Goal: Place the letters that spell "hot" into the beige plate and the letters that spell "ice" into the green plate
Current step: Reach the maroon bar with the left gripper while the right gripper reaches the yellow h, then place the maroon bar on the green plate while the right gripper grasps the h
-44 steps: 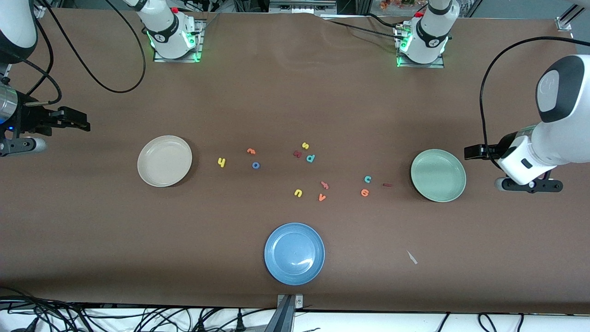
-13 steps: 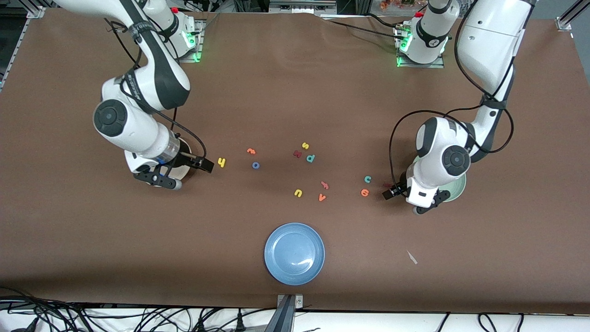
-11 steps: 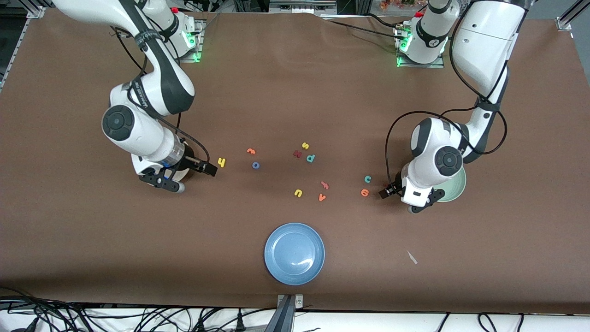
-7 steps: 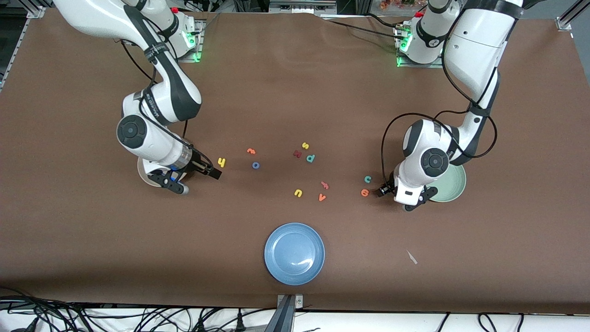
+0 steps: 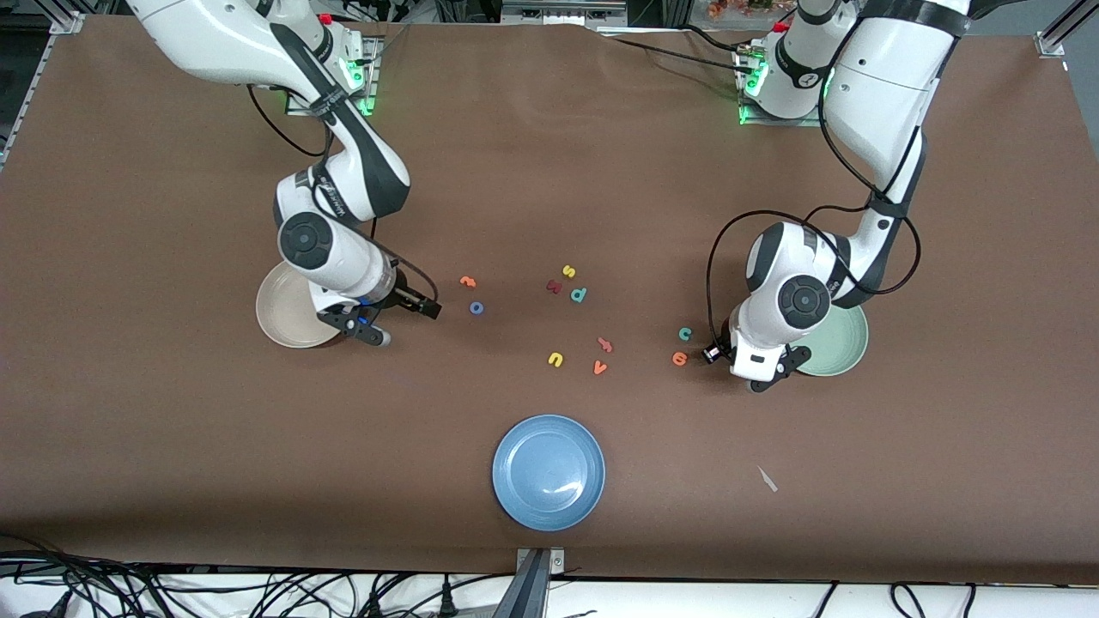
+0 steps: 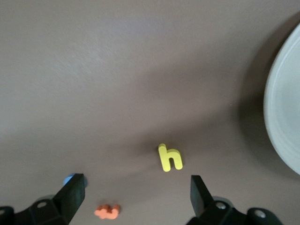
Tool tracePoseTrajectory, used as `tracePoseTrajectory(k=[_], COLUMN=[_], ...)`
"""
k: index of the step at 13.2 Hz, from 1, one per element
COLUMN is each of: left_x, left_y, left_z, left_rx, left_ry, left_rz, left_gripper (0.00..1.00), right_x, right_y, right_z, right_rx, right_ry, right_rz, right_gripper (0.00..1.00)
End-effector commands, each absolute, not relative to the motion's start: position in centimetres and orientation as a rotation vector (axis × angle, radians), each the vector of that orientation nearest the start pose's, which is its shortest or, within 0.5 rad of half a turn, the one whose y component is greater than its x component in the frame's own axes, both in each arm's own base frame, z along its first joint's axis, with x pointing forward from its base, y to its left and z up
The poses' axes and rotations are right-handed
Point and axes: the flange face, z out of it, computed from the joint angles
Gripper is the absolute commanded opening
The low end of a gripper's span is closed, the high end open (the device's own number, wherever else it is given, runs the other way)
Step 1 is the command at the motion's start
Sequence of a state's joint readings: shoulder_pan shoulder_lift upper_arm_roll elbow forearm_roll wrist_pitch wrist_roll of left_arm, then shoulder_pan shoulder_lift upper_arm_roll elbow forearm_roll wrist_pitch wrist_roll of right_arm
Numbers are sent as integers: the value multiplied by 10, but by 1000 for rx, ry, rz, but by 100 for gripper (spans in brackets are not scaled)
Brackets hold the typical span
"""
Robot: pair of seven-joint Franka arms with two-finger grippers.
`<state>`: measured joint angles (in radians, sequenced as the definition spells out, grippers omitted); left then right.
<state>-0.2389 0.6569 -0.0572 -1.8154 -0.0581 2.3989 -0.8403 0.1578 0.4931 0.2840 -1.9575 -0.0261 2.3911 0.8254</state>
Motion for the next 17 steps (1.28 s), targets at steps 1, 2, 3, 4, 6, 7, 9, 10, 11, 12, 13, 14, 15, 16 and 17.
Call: tracePoseTrajectory(k=[1, 2, 3, 4, 6, 7, 9, 10, 11, 12, 13, 14, 15, 16, 17], left_x=[613, 613, 613, 614, 620, 621, 628, 629, 628, 626, 623, 620, 617, 615, 614], left_y=[-188, -189, -190, -190, -183, -175, -129, -112, -97, -79, -60, -39, -20, -4, 11], left_z=[166, 167, 167, 169, 183, 203, 250, 270, 278, 283, 280, 273, 261, 244, 233], left_rx=[-3003, -3004, -3005, -3012, -3035, -3053, -3081, -3097, -3104, -3111, -3118, -3121, -3128, -3127, -3103], left_ry=[-927, -925, -922, -907, -837, -713, -479, -378, -304, -233, -152, -75, -27, 7, 84], left_rz=[145, 143, 140, 135, 132, 164, 323, 364, 403, 440, 492, 523, 554, 593, 610], left_gripper=[20, 10, 0, 0, 0, 0, 0, 0, 0, 0, 0, 0, 0, 0, 0], right_x=[550, 550, 548, 547, 546, 545, 537, 534, 534, 534, 534, 534, 534, 533, 531], right_y=[256, 256, 256, 256, 257, 257, 255, 254, 255, 255, 254, 254, 254, 255, 255], right_z=[210, 206, 205, 203, 197, 195, 184, 180, 181, 180, 180, 179, 179, 179, 177], right_rx=[-3055, -3070, -3074, -3074, -3071, -3067, -3053, -3056, -3058, -3059, -3060, -3061, -3060, -3062, -3074], right_ry=[550, 531, 526, 526, 525, 525, 519, 509, 501, 501, 501, 499, 499, 493, 474], right_rz=[132, 130, 135, 137, 140, 136, 111, 106, 101, 100, 102, 103, 100, 98, 96], right_gripper=[100, 99, 98, 96, 96, 95, 93, 92, 91, 87, 87, 84, 80, 75, 69])
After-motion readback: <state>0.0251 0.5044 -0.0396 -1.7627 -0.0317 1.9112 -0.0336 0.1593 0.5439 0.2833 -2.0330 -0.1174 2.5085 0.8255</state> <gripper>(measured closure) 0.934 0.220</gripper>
